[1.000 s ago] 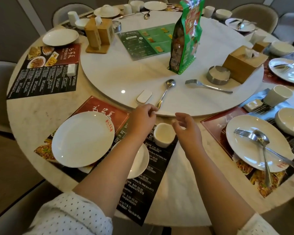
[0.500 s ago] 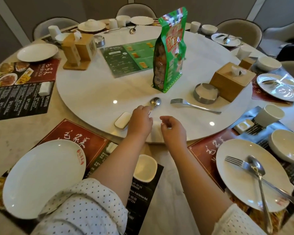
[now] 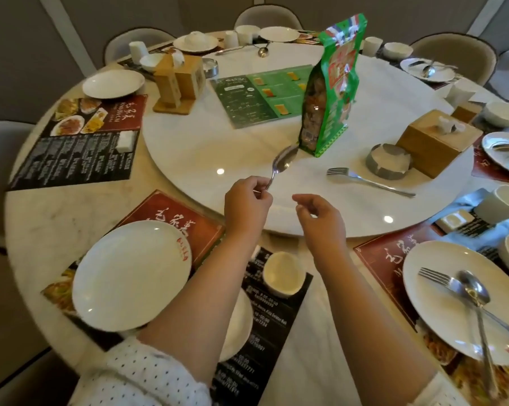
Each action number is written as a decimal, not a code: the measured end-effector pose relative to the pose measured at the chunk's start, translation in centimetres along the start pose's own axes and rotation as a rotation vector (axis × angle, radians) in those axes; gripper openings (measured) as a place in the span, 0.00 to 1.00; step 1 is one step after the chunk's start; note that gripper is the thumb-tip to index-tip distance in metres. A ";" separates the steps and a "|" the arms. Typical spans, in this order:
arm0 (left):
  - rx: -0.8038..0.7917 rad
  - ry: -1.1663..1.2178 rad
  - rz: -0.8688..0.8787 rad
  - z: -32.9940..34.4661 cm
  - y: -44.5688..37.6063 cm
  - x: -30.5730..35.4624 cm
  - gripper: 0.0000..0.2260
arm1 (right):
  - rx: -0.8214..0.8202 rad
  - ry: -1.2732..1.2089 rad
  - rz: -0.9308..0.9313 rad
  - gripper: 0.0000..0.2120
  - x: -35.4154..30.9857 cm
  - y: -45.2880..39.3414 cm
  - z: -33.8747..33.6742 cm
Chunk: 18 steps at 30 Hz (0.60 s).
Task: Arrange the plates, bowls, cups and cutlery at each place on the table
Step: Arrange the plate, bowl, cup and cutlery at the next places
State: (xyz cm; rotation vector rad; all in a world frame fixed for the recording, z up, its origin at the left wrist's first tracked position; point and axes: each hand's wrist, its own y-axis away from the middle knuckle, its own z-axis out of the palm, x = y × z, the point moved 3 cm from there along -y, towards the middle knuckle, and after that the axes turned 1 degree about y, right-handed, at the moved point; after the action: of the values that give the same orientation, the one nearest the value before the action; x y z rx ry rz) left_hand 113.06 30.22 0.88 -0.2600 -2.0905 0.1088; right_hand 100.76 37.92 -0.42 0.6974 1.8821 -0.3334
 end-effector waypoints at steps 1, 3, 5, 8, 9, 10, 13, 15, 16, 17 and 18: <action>0.033 0.040 -0.005 -1.6 0.8 -0.2 0.11 | -0.003 -0.006 -0.030 0.11 -0.8 1.1 0.4; 0.074 0.121 -0.047 -4.9 2.6 -1.0 0.11 | -0.021 -0.021 -0.083 0.10 -2.1 3.7 1.5; 0.099 0.158 -0.102 -8.2 4.7 -2.5 0.11 | -0.054 -0.011 -0.125 0.09 -3.0 6.6 2.9; 0.128 0.026 -0.120 -12.6 8.0 -5.3 0.10 | -0.133 0.095 -0.216 0.09 -3.5 11.0 5.7; 0.133 -0.043 -0.123 -13.8 9.1 -6.3 0.11 | -0.163 0.151 -0.250 0.10 -3.4 12.4 6.6; 0.136 -0.107 -0.126 -15.0 10.0 -7.4 0.11 | -0.190 0.223 -0.293 0.11 -3.3 13.9 7.5; 0.140 -0.221 -0.109 -17.5 12.8 -10.3 0.13 | -0.233 0.503 -0.430 0.16 -2.5 17.9 9.4; 0.142 -0.267 -0.094 -18.5 14.1 -11.8 0.13 | -0.240 0.639 -0.488 0.19 -1.7 20.1 10.2; 0.137 -0.289 -0.084 -18.9 14.7 -12.4 0.13 | -0.241 0.674 -0.508 0.19 -1.3 21.0 10.5; 0.126 -0.309 -0.074 -19.1 15.1 -13.0 0.13 | -0.242 0.698 -0.519 0.19 -0.9 21.8 10.7; 0.111 -0.332 -0.064 -19.2 15.4 -13.4 0.13 | -0.245 0.715 -0.519 0.19 -0.5 22.4 10.8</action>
State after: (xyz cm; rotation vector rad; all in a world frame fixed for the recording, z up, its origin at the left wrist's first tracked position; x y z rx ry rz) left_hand 138.26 41.58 -3.45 -0.1130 -2.4100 0.2428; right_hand 122.53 49.76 -2.41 0.1406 2.7309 -0.1769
